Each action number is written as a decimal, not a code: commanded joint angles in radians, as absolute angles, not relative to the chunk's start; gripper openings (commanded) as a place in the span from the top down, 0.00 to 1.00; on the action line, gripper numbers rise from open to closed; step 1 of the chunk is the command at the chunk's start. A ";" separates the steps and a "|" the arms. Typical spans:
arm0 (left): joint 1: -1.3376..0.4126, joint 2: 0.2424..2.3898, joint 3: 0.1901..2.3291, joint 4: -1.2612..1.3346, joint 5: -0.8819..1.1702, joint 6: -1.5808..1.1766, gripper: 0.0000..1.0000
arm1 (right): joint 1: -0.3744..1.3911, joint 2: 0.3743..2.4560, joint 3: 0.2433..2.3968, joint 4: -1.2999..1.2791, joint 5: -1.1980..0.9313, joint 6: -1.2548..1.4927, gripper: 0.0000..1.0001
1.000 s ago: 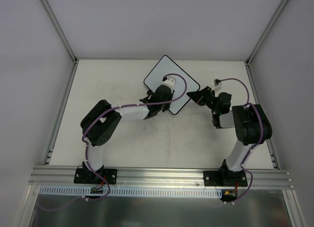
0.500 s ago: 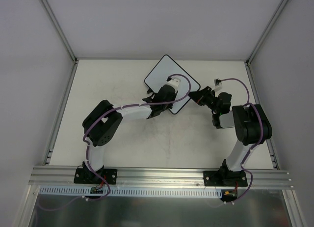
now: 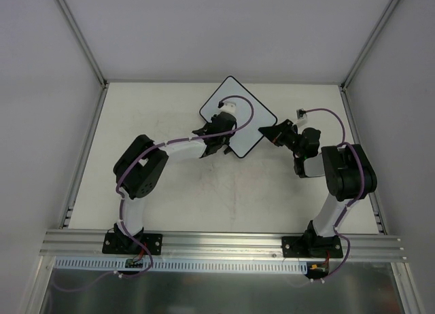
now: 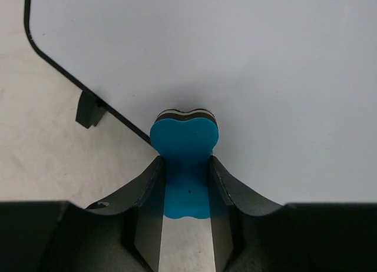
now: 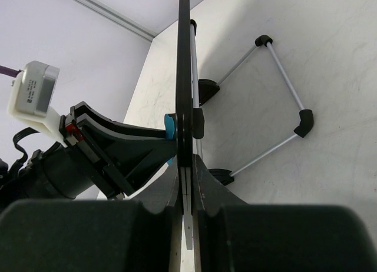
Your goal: Erase the whiteboard
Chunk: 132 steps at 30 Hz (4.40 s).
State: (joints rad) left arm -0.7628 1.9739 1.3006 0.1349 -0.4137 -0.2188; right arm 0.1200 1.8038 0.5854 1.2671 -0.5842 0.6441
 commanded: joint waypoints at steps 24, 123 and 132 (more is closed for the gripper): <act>-0.706 1.596 1.076 0.020 -0.440 -0.359 1.00 | 0.123 1.819 0.618 1.493 -0.594 0.675 1.00; -0.422 1.085 0.632 -0.084 -0.204 -0.489 0.01 | 0.179 1.274 0.305 1.176 -0.443 0.408 0.01; -0.420 0.916 0.540 -0.086 -0.235 -0.474 0.01 | 0.196 0.760 0.347 0.422 -0.273 0.158 0.01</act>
